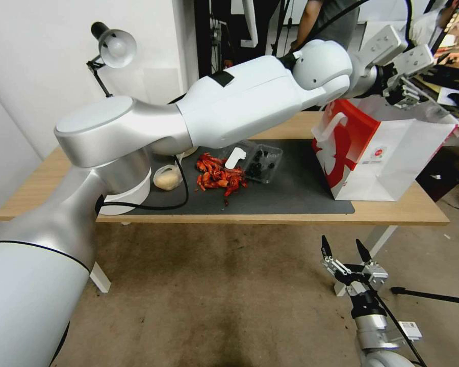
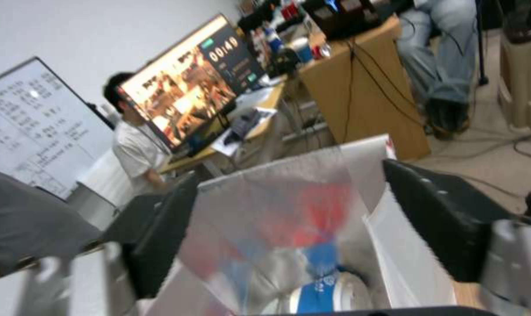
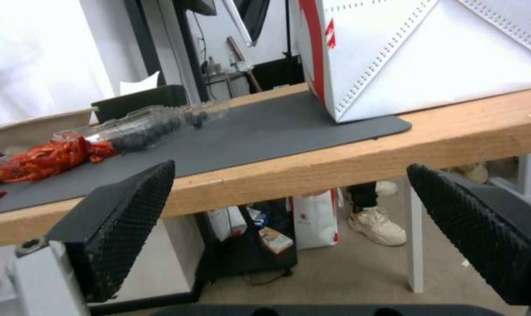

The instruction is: Pick up the trash from the table and place it into the takeout bag.

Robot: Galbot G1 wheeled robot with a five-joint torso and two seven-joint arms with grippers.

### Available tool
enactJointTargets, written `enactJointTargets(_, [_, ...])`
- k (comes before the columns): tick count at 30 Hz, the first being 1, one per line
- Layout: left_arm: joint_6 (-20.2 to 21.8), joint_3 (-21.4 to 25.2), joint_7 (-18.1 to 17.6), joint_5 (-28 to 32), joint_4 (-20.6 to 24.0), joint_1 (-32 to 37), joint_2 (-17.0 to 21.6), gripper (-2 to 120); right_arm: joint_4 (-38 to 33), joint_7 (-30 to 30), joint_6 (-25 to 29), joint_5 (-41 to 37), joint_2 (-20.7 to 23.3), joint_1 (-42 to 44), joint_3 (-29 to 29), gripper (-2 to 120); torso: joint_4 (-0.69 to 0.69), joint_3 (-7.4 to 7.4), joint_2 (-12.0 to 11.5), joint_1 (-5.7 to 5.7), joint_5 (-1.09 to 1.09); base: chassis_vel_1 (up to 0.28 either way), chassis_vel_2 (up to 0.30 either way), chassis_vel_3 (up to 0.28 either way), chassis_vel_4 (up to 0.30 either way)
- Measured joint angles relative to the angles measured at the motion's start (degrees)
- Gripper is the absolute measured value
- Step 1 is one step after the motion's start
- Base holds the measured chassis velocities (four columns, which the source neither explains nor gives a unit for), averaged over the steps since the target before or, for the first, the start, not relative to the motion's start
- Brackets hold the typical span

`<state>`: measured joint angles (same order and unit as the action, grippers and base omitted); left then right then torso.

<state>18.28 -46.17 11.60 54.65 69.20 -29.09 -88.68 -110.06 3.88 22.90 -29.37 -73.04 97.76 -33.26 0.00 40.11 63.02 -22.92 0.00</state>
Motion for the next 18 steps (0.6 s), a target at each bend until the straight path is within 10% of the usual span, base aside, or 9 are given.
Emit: enactJointTargets(18, [-2.54, 10.64, -21.88, 0.0, 34.04, 21.29, 28.6, 100, -0.28, 0.02, -0.3, -0.34, 1.08, -0.5, 0.85, 100, 0.01, -0.01, 0.0, 0.01, -0.04, 0.0, 0.0, 0.0, 0.0])
